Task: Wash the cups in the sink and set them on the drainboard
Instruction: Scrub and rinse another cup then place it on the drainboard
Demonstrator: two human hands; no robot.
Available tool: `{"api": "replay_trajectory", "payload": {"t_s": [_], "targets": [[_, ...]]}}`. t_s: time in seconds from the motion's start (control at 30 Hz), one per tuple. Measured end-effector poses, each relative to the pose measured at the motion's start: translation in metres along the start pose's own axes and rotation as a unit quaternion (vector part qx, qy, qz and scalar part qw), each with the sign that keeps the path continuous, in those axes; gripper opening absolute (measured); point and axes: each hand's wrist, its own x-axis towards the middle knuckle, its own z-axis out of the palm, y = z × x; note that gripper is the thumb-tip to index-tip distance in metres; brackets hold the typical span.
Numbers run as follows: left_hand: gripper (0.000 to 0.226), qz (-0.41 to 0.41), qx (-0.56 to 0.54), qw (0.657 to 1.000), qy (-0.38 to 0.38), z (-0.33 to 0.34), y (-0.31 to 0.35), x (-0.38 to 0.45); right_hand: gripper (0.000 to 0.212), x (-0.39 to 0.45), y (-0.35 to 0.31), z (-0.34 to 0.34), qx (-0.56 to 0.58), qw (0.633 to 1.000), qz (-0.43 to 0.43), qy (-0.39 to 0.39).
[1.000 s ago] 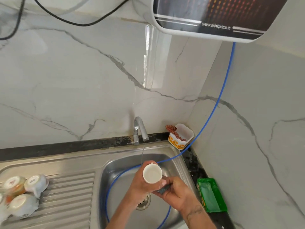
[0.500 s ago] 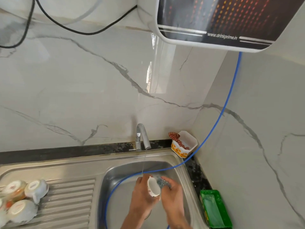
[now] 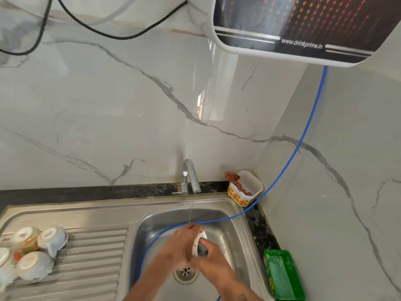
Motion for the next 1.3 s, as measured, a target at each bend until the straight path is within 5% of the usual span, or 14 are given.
{"api": "replay_trajectory", "payload": {"t_s": [0.13, 0.23, 0.37, 0.5, 0.57, 0.67, 0.73, 0.83, 0.9, 0.97, 1.07, 1.13, 1.23, 1.3], "targets": [[0.082, -0.040, -0.068, 0.969, -0.234, -0.064, 0.002, 0.005, 0.039, -0.011, 0.002, -0.026, -0.267, 0.937, -0.210, -0.088], [0.067, -0.064, -0.321, 0.889, -0.321, -0.083, -0.002, -0.004, 0.040, -0.011, -0.007, -0.044, -0.279, 0.918, -0.263, -0.097], [0.058, -0.097, -0.545, 0.823, -0.128, -0.050, 0.006, -0.015, 0.041, -0.006, -0.020, -0.036, -0.030, 0.978, -0.208, -0.011], [0.045, -0.133, -0.494, 0.849, 0.135, 0.005, 0.025, -0.016, 0.035, 0.013, -0.019, -0.015, 0.175, 0.984, -0.044, 0.007], [0.023, -0.177, -0.482, 0.830, 0.217, 0.006, 0.028, -0.019, 0.038, 0.015, -0.014, -0.005, 0.161, 0.986, -0.046, -0.001], [0.037, -0.283, -0.544, 0.775, 0.154, -0.008, 0.024, -0.017, 0.042, 0.009, 0.005, 0.007, -0.090, 0.982, -0.165, 0.008], [0.047, -0.371, -0.549, 0.749, 0.026, -0.021, 0.020, -0.016, 0.055, 0.007, 0.023, 0.003, -0.335, 0.901, -0.275, -0.023], [0.057, -0.419, -0.436, 0.784, -0.143, -0.038, 0.009, -0.016, 0.082, 0.018, 0.035, -0.029, -0.642, 0.637, -0.423, -0.045], [0.056, -0.411, -0.404, 0.795, -0.189, -0.044, 0.008, -0.013, 0.082, 0.016, 0.026, -0.045, -0.686, 0.581, -0.432, -0.069], [0.056, -0.401, -0.409, 0.802, -0.168, -0.046, 0.013, -0.007, 0.079, 0.017, 0.022, -0.040, -0.669, 0.626, -0.397, -0.056], [0.046, -0.368, -0.445, 0.814, -0.056, -0.029, 0.021, 0.001, 0.064, 0.015, 0.025, -0.011, -0.392, 0.887, -0.242, -0.037], [0.033, -0.331, -0.489, 0.807, 0.023, -0.009, 0.020, 0.001, 0.050, 0.008, 0.013, 0.006, -0.035, 0.996, -0.084, -0.003], [0.020, -0.278, -0.509, 0.805, 0.126, 0.017, 0.020, -0.009, 0.040, 0.016, 0.012, 0.009, 0.391, 0.914, 0.095, 0.049], [0.015, -0.230, -0.493, 0.819, 0.180, 0.029, 0.026, -0.017, 0.034, 0.015, 0.008, 0.006, 0.458, 0.876, 0.140, 0.055]]}}
